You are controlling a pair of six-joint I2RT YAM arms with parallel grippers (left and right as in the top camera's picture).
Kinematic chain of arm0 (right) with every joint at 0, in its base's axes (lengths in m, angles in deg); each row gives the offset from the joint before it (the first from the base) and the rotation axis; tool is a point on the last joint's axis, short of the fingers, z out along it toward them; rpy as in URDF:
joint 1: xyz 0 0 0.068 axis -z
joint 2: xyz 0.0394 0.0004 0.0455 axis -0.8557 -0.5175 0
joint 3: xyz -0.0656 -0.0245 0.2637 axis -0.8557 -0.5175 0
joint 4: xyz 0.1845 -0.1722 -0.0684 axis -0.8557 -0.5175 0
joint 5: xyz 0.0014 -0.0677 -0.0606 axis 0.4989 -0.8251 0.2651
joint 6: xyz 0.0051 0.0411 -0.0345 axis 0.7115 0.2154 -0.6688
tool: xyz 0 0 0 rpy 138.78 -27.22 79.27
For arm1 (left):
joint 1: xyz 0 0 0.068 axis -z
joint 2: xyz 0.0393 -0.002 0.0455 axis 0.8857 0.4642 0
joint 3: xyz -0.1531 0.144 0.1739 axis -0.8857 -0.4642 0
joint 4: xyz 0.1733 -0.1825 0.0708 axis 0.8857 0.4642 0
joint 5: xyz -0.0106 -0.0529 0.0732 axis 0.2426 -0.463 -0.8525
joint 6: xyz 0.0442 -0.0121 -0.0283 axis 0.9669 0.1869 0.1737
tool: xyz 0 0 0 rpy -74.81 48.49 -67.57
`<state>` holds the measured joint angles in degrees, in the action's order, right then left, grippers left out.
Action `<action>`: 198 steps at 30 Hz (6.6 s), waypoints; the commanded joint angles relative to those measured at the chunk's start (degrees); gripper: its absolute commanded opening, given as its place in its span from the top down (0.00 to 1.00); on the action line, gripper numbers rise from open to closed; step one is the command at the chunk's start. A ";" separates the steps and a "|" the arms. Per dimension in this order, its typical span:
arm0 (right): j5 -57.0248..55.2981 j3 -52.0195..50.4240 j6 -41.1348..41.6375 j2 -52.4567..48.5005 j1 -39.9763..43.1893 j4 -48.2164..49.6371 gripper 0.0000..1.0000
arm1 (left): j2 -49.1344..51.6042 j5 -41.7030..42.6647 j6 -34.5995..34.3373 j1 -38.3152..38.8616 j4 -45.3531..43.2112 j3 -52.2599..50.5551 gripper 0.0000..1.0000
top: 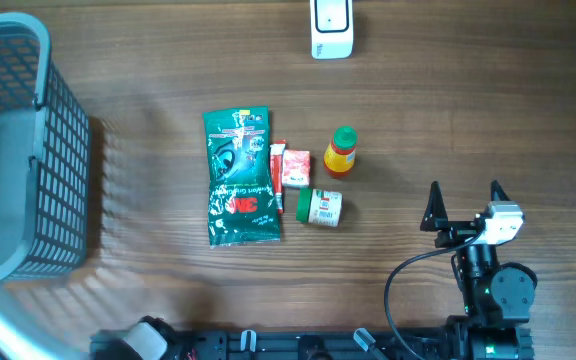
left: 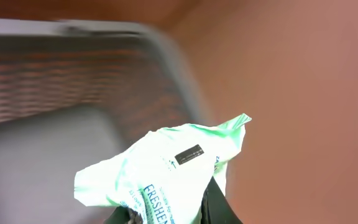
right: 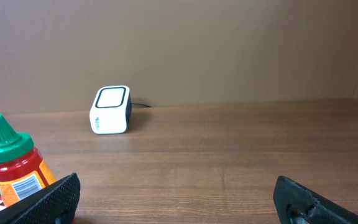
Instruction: Scan the item barcode
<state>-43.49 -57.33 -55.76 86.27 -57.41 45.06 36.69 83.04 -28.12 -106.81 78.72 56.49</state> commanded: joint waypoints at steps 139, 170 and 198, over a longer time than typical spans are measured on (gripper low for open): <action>20.28 62.20 15.56 -54.66 -12.28 -57.24 0.00 | -69.44 -36.33 36.76 53.92 -41.83 -45.13 0.00; -3.78 61.20 36.50 -97.63 -41.90 -42.99 0.00 | -73.70 -36.35 36.79 53.92 -42.71 -47.63 0.00; -11.96 80.96 9.18 -90.09 -36.92 -42.64 0.00 | -74.64 -36.35 36.76 53.92 -42.53 -47.78 0.00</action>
<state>-55.60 21.64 -43.43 0.57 -97.69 1.83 -36.73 47.46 9.21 -52.56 36.20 9.13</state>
